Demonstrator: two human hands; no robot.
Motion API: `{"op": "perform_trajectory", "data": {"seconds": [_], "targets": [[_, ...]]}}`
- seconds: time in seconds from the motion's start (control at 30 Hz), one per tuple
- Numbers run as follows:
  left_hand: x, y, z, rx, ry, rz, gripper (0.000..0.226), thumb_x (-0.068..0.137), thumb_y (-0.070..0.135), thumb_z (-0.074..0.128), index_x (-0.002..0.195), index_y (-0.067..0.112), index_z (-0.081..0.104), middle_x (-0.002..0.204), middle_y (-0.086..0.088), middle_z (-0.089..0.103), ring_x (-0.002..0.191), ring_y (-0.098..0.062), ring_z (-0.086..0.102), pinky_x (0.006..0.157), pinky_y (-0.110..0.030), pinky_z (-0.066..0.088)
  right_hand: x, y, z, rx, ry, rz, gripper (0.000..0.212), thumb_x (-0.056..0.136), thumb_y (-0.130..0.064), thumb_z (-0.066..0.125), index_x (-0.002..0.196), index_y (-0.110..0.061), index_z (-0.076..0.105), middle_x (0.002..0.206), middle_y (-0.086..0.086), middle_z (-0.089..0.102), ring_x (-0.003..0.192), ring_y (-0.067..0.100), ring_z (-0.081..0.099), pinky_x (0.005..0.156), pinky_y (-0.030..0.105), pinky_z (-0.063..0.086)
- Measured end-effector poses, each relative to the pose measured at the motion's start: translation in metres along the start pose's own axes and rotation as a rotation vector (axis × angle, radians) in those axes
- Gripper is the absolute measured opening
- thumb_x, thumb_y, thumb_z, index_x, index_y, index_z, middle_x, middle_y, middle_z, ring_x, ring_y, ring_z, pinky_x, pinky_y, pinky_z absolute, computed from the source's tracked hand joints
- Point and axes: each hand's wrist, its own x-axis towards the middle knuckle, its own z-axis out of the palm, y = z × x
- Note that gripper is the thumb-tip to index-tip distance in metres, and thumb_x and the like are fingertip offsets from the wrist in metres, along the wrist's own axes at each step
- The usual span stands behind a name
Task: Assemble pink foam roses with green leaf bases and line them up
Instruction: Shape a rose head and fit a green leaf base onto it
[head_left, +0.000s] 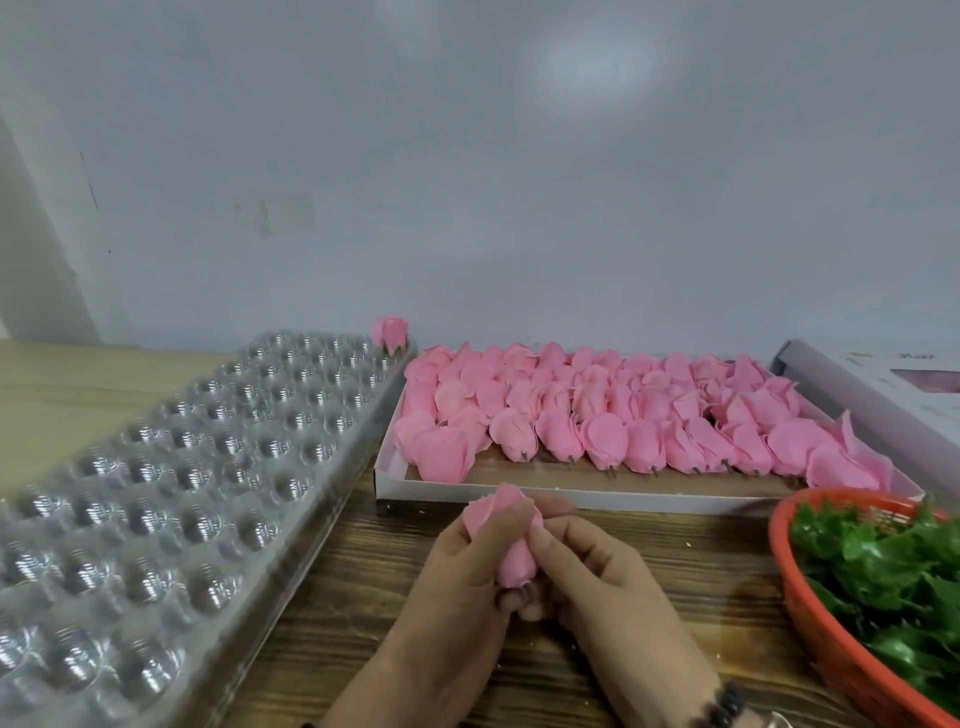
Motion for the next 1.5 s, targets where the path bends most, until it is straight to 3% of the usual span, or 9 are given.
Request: {"op": "perform_trajectory", "data": {"seconds": [0.1, 0.27, 0.4, 0.63, 0.8, 0.9, 1.03, 1.2, 1.5], "targets": [[-0.001, -0.001, 0.001, 0.024, -0.035, -0.005, 0.022, 0.071, 0.032, 0.069, 0.084, 0.015, 0.073, 0.095, -0.018, 0.050, 0.049, -0.010, 0.036, 0.046, -0.023, 0.033, 0.001, 0.002, -0.002, 0.077, 0.006, 0.031, 0.029, 0.061, -0.033, 0.066, 0.074, -0.007, 0.068, 0.062, 0.018, 0.059, 0.051, 0.018, 0.059, 0.047, 0.020, 0.046], [-0.002, -0.002, 0.000, 0.005, -0.038, -0.025, 0.039, 0.060, 0.030, 0.075, 0.095, 0.013, 0.072, 0.091, -0.011, 0.067, 0.049, -0.009, 0.044, 0.046, -0.022, 0.036, 0.001, 0.001, -0.001, 0.066, 0.013, 0.015, 0.018, 0.069, -0.022, 0.063, 0.072, -0.004, 0.064, 0.059, 0.015, 0.059, 0.049, 0.018, 0.055, 0.046, 0.021, 0.044], [-0.002, -0.004, 0.000, -0.011, -0.012, -0.064, 0.055, 0.053, 0.028, 0.075, 0.102, 0.003, 0.067, 0.086, -0.015, 0.061, 0.054, -0.012, 0.046, 0.048, -0.023, 0.035, -0.001, 0.000, -0.002, -0.065, 0.053, -0.039, 0.018, 0.082, -0.013, 0.061, 0.080, 0.004, 0.059, 0.062, 0.015, 0.058, 0.058, 0.024, 0.049, 0.052, 0.026, 0.040], [-0.004, -0.003, 0.004, 0.030, -0.002, -0.031, 0.046, 0.054, 0.033, 0.074, 0.097, 0.017, 0.073, 0.098, -0.016, 0.066, 0.059, -0.016, 0.046, 0.045, -0.024, 0.036, -0.001, -0.001, 0.002, -0.150, 0.090, -0.019, 0.022, 0.089, -0.007, 0.045, 0.073, -0.001, 0.059, 0.057, 0.017, 0.055, 0.060, 0.029, 0.046, 0.051, 0.033, 0.035], [-0.003, -0.005, 0.005, 0.033, -0.010, -0.016, 0.031, 0.068, 0.021, 0.066, 0.098, 0.014, 0.072, 0.107, -0.024, 0.066, 0.068, -0.018, 0.057, 0.050, -0.022, 0.043, -0.001, -0.001, -0.001, -0.293, 0.214, -0.136, 0.017, 0.083, -0.016, 0.058, 0.070, -0.005, 0.056, 0.052, 0.016, 0.060, 0.047, 0.020, 0.052, 0.046, 0.027, 0.039], [-0.003, -0.004, 0.005, 0.001, -0.025, 0.026, 0.028, 0.072, 0.016, 0.063, 0.097, 0.006, 0.071, 0.104, -0.024, 0.067, 0.092, -0.026, 0.066, 0.070, -0.026, 0.054, -0.002, 0.001, -0.002, -0.443, 0.296, -0.263, 0.024, 0.081, -0.020, 0.063, 0.060, -0.016, 0.051, 0.064, 0.006, 0.065, 0.054, 0.015, 0.051, 0.054, 0.027, 0.041], [-0.002, 0.002, 0.008, -0.090, 0.068, 0.101, 0.016, 0.070, 0.007, 0.065, 0.083, 0.004, 0.073, 0.092, -0.023, 0.068, 0.083, -0.025, 0.067, 0.068, -0.027, 0.055, -0.004, 0.000, 0.002, -0.427, 0.293, -0.313, 0.013, 0.081, -0.007, 0.062, 0.074, -0.017, 0.055, 0.080, 0.000, 0.069, 0.066, 0.015, 0.059, 0.067, 0.041, 0.053], [-0.004, 0.006, 0.009, -0.181, 0.199, 0.051, 0.025, 0.066, 0.011, 0.064, 0.090, 0.005, 0.065, 0.069, -0.012, 0.064, 0.059, -0.020, 0.063, 0.052, -0.028, 0.054, -0.007, 0.006, 0.009, -0.663, 0.144, -0.338, 0.035, 0.067, -0.017, 0.074, 0.085, -0.028, 0.047, 0.081, -0.006, 0.058, 0.076, 0.007, 0.057, 0.066, 0.011, 0.042], [-0.005, 0.003, 0.015, -0.172, 0.176, 0.033, 0.037, 0.061, 0.019, 0.070, 0.096, 0.007, 0.067, 0.081, -0.012, 0.069, 0.070, -0.021, 0.066, 0.063, -0.030, 0.057, -0.008, 0.001, 0.014, -0.668, 0.223, -0.357, 0.023, 0.068, -0.016, 0.073, 0.077, -0.027, 0.056, 0.071, -0.009, 0.063, 0.064, 0.005, 0.058, 0.059, 0.010, 0.041]]}}
